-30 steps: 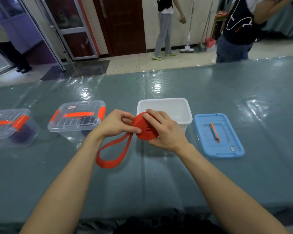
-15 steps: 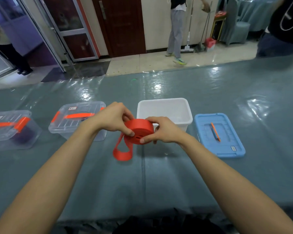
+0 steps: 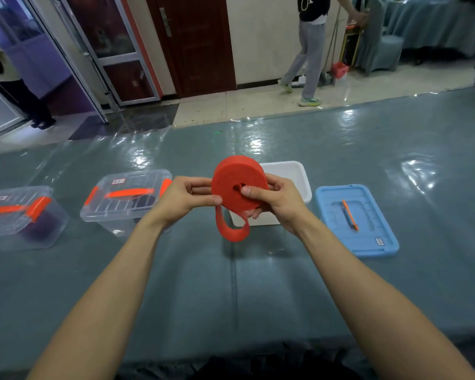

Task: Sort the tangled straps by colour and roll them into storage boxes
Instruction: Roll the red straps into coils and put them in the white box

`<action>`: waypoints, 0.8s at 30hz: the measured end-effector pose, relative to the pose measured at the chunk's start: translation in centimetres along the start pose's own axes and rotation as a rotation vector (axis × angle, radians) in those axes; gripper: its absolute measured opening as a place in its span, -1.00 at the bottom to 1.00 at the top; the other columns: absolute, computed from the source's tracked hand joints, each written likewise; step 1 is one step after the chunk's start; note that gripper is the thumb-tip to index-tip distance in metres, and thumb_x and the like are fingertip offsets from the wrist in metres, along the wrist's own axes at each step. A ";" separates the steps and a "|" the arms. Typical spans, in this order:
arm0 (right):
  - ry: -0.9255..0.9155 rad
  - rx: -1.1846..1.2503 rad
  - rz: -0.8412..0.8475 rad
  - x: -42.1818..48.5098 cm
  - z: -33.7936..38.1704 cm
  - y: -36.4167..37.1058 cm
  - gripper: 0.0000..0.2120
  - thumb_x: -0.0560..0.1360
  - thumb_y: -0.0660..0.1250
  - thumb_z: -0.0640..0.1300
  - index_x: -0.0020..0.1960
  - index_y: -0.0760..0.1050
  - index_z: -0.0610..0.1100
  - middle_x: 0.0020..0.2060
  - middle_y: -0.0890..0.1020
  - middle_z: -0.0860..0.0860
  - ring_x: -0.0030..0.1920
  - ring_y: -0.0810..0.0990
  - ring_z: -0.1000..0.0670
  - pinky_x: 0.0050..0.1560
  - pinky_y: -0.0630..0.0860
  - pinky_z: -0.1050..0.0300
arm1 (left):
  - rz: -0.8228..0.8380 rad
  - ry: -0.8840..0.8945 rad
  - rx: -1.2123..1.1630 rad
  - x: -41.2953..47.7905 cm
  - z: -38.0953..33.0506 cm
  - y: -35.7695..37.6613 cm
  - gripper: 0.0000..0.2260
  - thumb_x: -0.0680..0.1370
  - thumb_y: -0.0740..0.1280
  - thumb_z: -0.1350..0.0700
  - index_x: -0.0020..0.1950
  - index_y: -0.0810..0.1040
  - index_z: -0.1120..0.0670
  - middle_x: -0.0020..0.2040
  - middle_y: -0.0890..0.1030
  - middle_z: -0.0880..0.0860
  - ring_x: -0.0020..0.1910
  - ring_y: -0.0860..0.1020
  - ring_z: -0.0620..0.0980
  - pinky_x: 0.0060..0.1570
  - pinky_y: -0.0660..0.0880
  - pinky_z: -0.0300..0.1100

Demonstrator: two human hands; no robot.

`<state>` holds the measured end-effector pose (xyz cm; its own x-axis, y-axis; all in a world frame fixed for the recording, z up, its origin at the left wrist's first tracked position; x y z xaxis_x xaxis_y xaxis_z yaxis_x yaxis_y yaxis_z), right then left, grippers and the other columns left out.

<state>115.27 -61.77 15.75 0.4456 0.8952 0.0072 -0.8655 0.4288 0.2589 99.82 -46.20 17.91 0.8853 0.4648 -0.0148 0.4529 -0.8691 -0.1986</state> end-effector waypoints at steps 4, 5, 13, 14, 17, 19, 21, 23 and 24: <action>0.022 0.106 0.019 -0.3 -1.7 -0.1 -0.46 0.26 0.77 0.08 0.14 0.75 -0.13 -0.05 0.76 -0.28 -0.32 0.74 -0.25 -0.31 0.69 0.10 | -0.036 0.001 0.003 0.3 -0.7 0.8 -0.43 0.26 0.77 -0.12 0.20 0.79 0.05 0.13 0.78 0.19 0.15 0.77 0.12 0.17 0.66 -0.12; 0.048 0.114 0.039 -0.4 -2.3 -0.1 -0.44 0.25 0.77 0.09 0.16 0.74 -0.11 -0.01 0.76 -0.27 -0.28 0.75 -0.27 -0.30 0.70 0.09 | -0.017 -0.016 0.052 0.4 -1.0 0.8 -0.43 0.26 0.77 -0.12 0.20 0.79 0.05 0.12 0.79 0.18 0.15 0.77 0.13 0.21 0.67 -0.07; 0.072 -0.710 0.096 -0.6 -1.3 -1.7 -0.04 0.06 0.78 0.33 0.40 0.52 0.23 0.13 0.68 0.22 -0.29 0.78 -0.11 -0.41 0.68 0.02 | 0.283 -0.078 1.052 2.3 -5.0 3.2 -0.69 0.24 0.70 -0.17 -0.07 0.79 -0.17 -0.28 0.74 -0.25 -0.24 0.71 -0.24 -0.08 0.70 -0.08; 0.065 -0.782 0.143 -0.5 -1.2 -0.9 -0.06 0.09 0.77 0.31 0.40 0.52 0.21 0.14 0.68 0.21 -0.31 0.77 -0.09 -0.38 0.70 0.01 | 0.317 -0.065 1.165 2.6 -5.5 3.9 -0.71 0.24 0.68 -0.19 -0.10 0.79 -0.18 -0.32 0.71 -0.26 -0.28 0.67 -0.24 -0.12 0.69 -0.07; 0.017 -0.910 0.222 -0.1 -1.2 0.7 -0.42 0.26 0.74 0.18 0.18 0.61 0.07 -0.05 0.74 0.09 -0.40 0.74 -0.01 -0.32 0.71 -0.02 | 0.359 -0.062 1.284 3.4 -6.5 5.2 -0.69 0.24 0.68 -0.20 -0.09 0.79 -0.15 -0.33 0.70 -0.24 -0.29 0.65 -0.20 -0.15 0.67 -0.06; -0.053 -0.928 0.185 0.1 -0.8 0.5 -0.55 0.31 0.73 0.15 0.09 0.65 0.05 -0.17 0.75 0.08 -0.37 0.72 0.07 -0.19 0.71 0.00 | 0.362 -0.077 1.248 3.7 -6.8 5.2 -0.69 0.26 0.70 -0.19 -0.07 0.80 -0.15 -0.31 0.71 -0.23 -0.27 0.66 -0.21 -0.10 0.67 -0.04; -0.058 -0.822 0.160 -0.1 -0.6 -0.5 -0.57 0.30 0.74 0.10 0.07 0.68 0.03 -0.20 0.75 0.08 -0.36 0.74 0.04 -0.21 0.68 0.07 | 0.340 -0.107 1.112 3.7 -6.8 4.8 -0.65 0.27 0.72 -0.18 0.00 0.79 -0.17 -0.22 0.75 -0.22 -0.19 0.71 -0.20 0.01 0.69 -0.03; -0.027 -0.649 0.127 -0.3 -0.3 -2.0 -0.55 0.29 0.77 0.01 0.10 0.72 -0.02 -0.15 0.77 0.07 -0.35 0.76 -0.04 -0.29 0.64 0.14 | 0.295 -0.127 0.878 3.7 -6.6 4.1 -0.54 0.29 0.74 -0.15 0.15 0.75 -0.16 -0.09 0.80 -0.15 -0.06 0.77 -0.11 0.14 0.70 0.04; -0.026 -0.573 0.105 -0.3 0.0 -2.7 -0.55 0.30 0.77 -0.03 0.13 0.73 -0.04 -0.10 0.77 0.06 -0.33 0.77 -0.09 -0.28 0.65 0.13 | 0.254 -0.122 0.746 3.7 -6.5 3.6 -0.49 0.30 0.75 -0.14 0.20 0.72 -0.15 -0.03 0.81 -0.10 -0.01 0.78 -0.04 0.20 0.69 0.11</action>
<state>117.45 -63.23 15.05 0.3498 0.9363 0.0301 -0.8877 0.3416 -0.3087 105.46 -48.72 23.49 0.9147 0.3204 -0.2462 0.0108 -0.6285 -0.7777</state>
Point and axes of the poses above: each hand's wrist, its own x-axis towards the middle knuckle, its own y-axis out of the palm, z = x × y, the point moved 8 cm from there along x, towards the middle knuckle
